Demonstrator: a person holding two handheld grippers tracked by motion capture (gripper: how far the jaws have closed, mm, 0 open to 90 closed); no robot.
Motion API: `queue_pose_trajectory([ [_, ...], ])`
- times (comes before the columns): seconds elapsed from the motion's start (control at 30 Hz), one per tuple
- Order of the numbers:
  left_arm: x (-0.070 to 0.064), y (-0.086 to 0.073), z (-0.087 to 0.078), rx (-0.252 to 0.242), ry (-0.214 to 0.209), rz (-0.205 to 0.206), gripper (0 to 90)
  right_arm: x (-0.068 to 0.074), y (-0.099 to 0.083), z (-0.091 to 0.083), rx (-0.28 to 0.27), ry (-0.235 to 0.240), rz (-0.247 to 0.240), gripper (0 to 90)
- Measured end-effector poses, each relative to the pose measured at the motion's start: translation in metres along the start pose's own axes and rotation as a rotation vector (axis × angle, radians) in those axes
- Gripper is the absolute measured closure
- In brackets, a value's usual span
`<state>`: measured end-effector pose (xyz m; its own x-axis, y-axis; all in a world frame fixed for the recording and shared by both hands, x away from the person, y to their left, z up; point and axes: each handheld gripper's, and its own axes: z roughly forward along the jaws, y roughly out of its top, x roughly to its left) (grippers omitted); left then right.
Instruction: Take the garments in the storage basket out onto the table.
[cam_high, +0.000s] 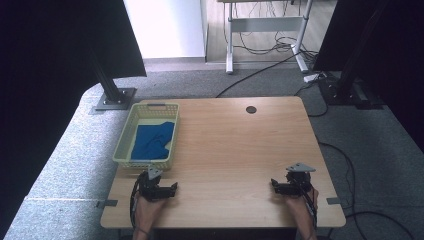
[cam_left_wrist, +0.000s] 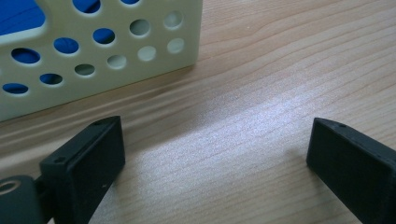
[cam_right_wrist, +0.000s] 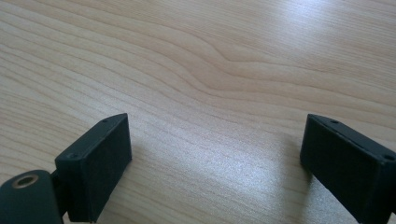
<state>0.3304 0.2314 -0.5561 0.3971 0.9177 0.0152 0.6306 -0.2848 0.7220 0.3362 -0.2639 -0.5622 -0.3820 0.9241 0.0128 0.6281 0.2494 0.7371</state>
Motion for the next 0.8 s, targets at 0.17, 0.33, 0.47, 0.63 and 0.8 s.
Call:
queue_pose_trajectory([
  [0.17, 0.002, 0.0, -0.004, 0.005, -0.017, -0.018, 6.2, 0.0, 0.0, 0.0, 0.0, 0.007, -0.007, 8.9],
  [0.33, 0.001, 0.002, -0.012, -0.012, -0.018, -0.011, 6.6, 0.001, 0.0, 0.0, 0.0, 0.011, -0.01, 8.9],
  [0.47, 0.001, 0.006, -0.018, -0.024, -0.028, -0.006, 6.7, 0.001, 0.0, 0.0, 0.0, 0.014, -0.014, 8.9],
  [0.63, 0.0, 0.011, -0.027, -0.031, -0.037, 0.001, 6.8, 0.001, 0.0, 0.0, -0.001, 0.018, -0.015, 9.0],
  [0.8, 0.0, 0.017, -0.033, -0.035, -0.035, 0.007, 6.7, 0.001, 0.0, 0.0, -0.001, 0.022, -0.019, 9.0],
])
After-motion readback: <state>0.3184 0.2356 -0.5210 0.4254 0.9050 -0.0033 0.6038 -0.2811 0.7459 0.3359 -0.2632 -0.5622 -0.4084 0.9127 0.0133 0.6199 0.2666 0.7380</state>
